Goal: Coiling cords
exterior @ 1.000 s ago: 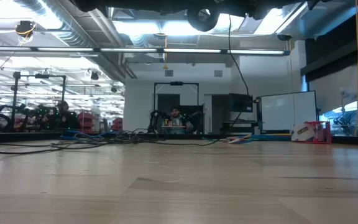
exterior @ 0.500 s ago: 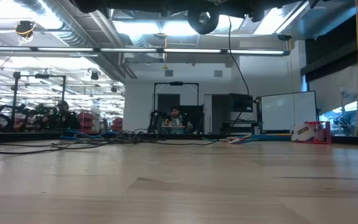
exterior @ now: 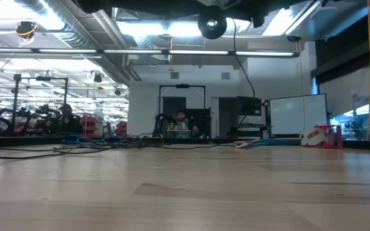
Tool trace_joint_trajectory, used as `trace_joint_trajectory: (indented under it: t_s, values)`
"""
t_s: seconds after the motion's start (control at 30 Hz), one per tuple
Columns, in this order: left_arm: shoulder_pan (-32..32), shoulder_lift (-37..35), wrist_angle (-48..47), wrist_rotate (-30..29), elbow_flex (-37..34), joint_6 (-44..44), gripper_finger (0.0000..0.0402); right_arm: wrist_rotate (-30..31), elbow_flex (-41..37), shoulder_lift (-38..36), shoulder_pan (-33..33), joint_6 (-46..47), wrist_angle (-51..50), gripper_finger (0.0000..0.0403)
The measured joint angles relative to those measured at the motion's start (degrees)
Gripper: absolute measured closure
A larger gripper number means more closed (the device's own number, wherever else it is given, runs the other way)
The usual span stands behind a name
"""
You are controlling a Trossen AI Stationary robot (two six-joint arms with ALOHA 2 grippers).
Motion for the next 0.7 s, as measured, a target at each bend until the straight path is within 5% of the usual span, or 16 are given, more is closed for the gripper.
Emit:
trace_joint_trajectory:
  t_s: [0.27, 0.7]
  values:
    - [-2.08, -0.09, -0.79, -16.36, -0.11, 3.95, 0.0233, 8.69, 0.17, -0.24, -0.09, -0.68, 1.91, 0.0398]
    - [-3.36, -0.31, -2.48, -17.76, -0.09, 4.25, 0.0233, 12.49, 0.11, -0.13, -0.04, -0.18, 1.96, 0.0398]
